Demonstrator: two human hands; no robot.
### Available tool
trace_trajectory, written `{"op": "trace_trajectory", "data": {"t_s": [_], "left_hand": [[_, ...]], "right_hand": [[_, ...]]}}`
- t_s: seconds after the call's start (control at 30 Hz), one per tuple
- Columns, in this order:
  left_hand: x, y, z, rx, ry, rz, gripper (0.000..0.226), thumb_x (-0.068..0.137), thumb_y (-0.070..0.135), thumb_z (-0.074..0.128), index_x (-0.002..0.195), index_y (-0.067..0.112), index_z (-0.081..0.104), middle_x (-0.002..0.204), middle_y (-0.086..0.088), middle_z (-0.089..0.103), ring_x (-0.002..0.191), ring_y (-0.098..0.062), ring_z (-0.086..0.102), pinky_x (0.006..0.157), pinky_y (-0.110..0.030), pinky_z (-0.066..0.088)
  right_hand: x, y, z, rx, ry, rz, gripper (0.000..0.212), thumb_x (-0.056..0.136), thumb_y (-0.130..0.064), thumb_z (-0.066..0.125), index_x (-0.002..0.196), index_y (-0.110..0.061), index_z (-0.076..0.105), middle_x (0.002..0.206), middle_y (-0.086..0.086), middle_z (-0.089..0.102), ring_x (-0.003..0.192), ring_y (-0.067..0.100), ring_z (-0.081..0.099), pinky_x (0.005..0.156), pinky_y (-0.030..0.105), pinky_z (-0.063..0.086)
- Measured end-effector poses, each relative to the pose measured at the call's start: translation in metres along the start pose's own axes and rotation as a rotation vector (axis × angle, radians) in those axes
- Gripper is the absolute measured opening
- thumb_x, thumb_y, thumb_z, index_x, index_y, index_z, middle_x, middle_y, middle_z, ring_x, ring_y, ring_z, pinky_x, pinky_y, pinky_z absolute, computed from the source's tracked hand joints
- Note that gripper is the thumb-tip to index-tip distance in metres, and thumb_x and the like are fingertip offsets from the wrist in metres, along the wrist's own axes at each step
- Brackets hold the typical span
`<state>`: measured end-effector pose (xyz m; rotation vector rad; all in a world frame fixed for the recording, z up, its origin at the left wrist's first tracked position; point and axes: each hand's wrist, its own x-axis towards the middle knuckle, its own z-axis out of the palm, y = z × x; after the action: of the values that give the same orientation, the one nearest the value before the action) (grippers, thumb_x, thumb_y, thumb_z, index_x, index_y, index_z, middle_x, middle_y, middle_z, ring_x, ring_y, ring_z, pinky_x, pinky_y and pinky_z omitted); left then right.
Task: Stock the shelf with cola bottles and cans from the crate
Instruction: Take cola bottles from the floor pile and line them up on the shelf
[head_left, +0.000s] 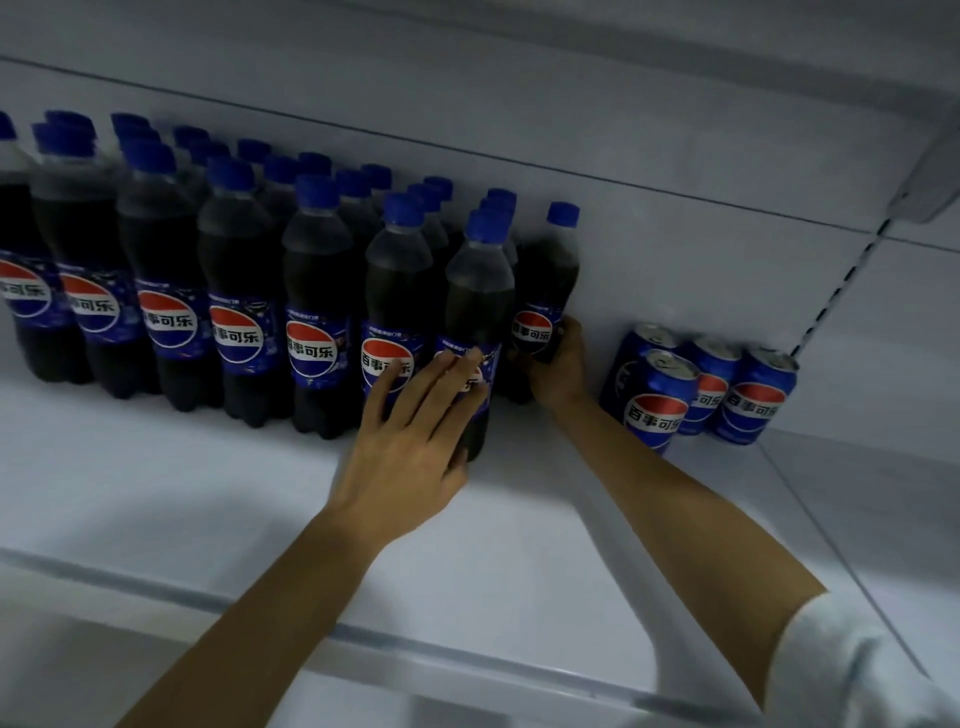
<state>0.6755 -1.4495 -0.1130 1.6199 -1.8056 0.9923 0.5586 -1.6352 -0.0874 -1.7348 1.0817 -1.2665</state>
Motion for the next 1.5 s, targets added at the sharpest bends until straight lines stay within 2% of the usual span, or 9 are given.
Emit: {"op": "trace_trajectory", "data": {"t_s": [0.1, 0.23, 0.5, 0.7, 0.83, 1.07, 1.2, 1.3, 1.5], "left_hand": [[-0.001, 0.001, 0.001, 0.011, 0.009, 0.001, 0.061, 0.076, 0.024, 0.064, 0.133, 0.013, 0.047, 0.151, -0.007, 0.034, 0.137, -0.027, 0.037, 0.109, -0.055, 0.031], [-0.001, 0.0, 0.0, 0.021, 0.015, -0.003, 0.06, 0.077, 0.023, 0.063, 0.134, 0.014, 0.048, 0.151, -0.006, 0.033, 0.137, -0.026, 0.036, 0.11, -0.054, 0.03], [0.0, 0.0, 0.0, 0.022, -0.003, -0.002, 0.06, 0.076, 0.022, 0.064, 0.134, 0.015, 0.047, 0.152, -0.005, 0.031, 0.137, -0.026, 0.036, 0.11, -0.053, 0.029], [0.0, 0.0, 0.0, 0.026, -0.001, 0.002, 0.062, 0.076, 0.022, 0.064, 0.134, 0.015, 0.046, 0.151, -0.005, 0.032, 0.137, -0.026, 0.036, 0.111, -0.052, 0.029], [-0.001, 0.002, -0.002, -0.009, -0.002, -0.01, 0.055, 0.076, 0.02, 0.061, 0.13, 0.012, 0.054, 0.151, -0.007, 0.037, 0.136, -0.026, 0.038, 0.109, -0.054, 0.031], [0.001, 0.002, -0.01, -0.151, -0.049, -0.03, 0.052, 0.076, 0.023, 0.058, 0.126, 0.011, 0.059, 0.149, -0.006, 0.041, 0.135, -0.024, 0.039, 0.109, -0.054, 0.031], [0.001, 0.0, -0.015, -0.261, -0.064, -0.034, 0.052, 0.077, 0.025, 0.059, 0.127, 0.012, 0.058, 0.145, -0.007, 0.046, 0.134, -0.025, 0.041, 0.11, -0.053, 0.03], [0.001, -0.006, -0.017, -0.373, -0.046, -0.051, 0.056, 0.075, 0.025, 0.062, 0.128, 0.012, 0.054, 0.143, -0.01, 0.048, 0.131, -0.026, 0.041, 0.11, -0.051, 0.03], [-0.016, 0.021, -0.063, -0.807, 0.034, -0.099, 0.044, 0.086, 0.032, 0.054, 0.125, 0.012, 0.056, 0.129, -0.007, 0.057, 0.117, -0.026, 0.047, 0.098, -0.04, 0.038]], "right_hand": [[-0.005, 0.008, 0.0, -0.019, 0.0, -0.032, 0.065, 0.074, 0.001, 0.076, 0.13, -0.001, 0.044, 0.123, 0.009, 0.055, 0.11, 0.018, 0.055, 0.093, 0.026, 0.048], [-0.021, 0.024, -0.001, -0.092, 0.028, 0.07, 0.074, 0.068, -0.02, 0.084, 0.128, -0.011, 0.043, 0.131, 0.011, 0.05, 0.117, 0.024, 0.054, 0.098, 0.038, 0.048], [-0.024, 0.027, -0.002, -0.09, 0.02, 0.093, 0.059, 0.076, -0.02, 0.079, 0.124, -0.009, 0.047, 0.126, 0.011, 0.057, 0.113, 0.026, 0.056, 0.095, 0.043, 0.049], [-0.026, 0.026, -0.002, -0.091, -0.017, 0.05, 0.057, 0.082, -0.016, 0.073, 0.131, -0.007, 0.046, 0.132, 0.012, 0.054, 0.118, 0.024, 0.052, 0.096, 0.032, 0.043], [-0.042, 0.007, -0.003, -0.128, -0.01, 0.052, 0.058, 0.078, -0.013, 0.075, 0.13, -0.012, 0.049, 0.131, 0.009, 0.058, 0.121, 0.025, 0.054, 0.098, 0.034, 0.045], [-0.101, -0.033, -0.003, -0.188, 0.032, 0.074, 0.056, 0.084, -0.007, 0.07, 0.134, -0.008, 0.046, 0.114, -0.004, 0.051, 0.107, 0.009, 0.049, 0.073, -0.003, 0.034], [-0.142, -0.046, -0.008, -0.219, 0.095, 0.125, 0.063, 0.089, -0.022, 0.066, 0.143, -0.012, 0.036, 0.143, 0.004, 0.046, 0.13, 0.02, 0.045, 0.093, 0.015, 0.032], [-0.193, -0.06, -0.022, -0.212, 0.137, 0.109, 0.063, 0.09, -0.026, 0.066, 0.144, -0.014, 0.035, 0.148, 0.004, 0.042, 0.134, 0.019, 0.041, 0.102, 0.022, 0.033], [-0.335, -0.086, -0.092, -0.415, 0.257, 0.058, 0.064, 0.086, -0.045, 0.063, 0.142, -0.028, 0.037, 0.139, -0.018, 0.043, 0.121, -0.014, 0.041, 0.098, 0.005, 0.033]]}}
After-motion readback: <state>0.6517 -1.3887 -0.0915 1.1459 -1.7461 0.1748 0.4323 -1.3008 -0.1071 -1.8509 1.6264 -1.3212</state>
